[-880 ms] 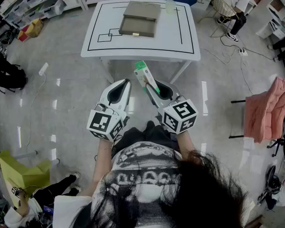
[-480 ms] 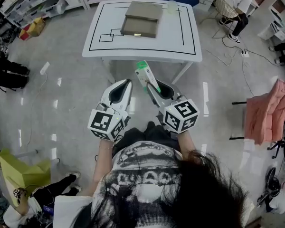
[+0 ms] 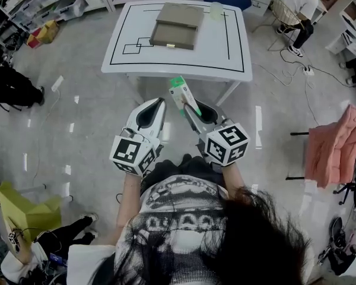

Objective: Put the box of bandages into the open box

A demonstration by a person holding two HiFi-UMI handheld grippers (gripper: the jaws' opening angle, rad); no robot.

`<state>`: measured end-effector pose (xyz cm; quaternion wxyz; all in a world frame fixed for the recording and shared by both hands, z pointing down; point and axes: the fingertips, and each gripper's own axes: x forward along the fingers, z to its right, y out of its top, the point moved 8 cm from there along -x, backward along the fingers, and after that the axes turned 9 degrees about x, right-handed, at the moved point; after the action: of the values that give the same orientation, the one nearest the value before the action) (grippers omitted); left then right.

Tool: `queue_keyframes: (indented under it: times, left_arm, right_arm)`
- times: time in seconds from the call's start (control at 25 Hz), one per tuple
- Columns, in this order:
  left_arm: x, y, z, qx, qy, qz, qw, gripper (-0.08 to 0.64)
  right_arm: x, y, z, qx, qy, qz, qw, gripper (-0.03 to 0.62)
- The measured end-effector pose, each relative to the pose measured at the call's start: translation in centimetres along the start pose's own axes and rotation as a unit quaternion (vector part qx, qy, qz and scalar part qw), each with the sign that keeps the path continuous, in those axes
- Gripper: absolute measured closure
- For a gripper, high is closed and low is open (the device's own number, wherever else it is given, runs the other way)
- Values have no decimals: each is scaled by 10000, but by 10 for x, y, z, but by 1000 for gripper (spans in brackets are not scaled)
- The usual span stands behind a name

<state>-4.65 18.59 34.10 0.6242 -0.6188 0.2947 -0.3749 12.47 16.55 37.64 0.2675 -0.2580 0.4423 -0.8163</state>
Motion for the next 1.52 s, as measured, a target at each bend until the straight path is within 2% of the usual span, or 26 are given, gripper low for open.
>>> queue_keyframes:
  times: [0.44,0.72,0.88,1.16,1.52]
  left_arm:
    - [17,-6,20,71,218,-207,9995,560]
    - [32,-7,13,92,287,-271,9992,560]
    - [51,-10,5,70,206,-305,9993,560]
    - [96,-17,-33,10,5,-348,9994,560]
    - [149,-13,-119,-2,-210,-356,9991,560]
  right_arm:
    - [-4,0,33,195,292,-89,9993,499]
    - [6,0,51,320,320,-107,9989,499]
    - [14,4,65,384,246,-120,9989,499]
    - [56,20,93,456,120,-208,9987,499]
    - [146,52,111,521,19,-259,9983,499]
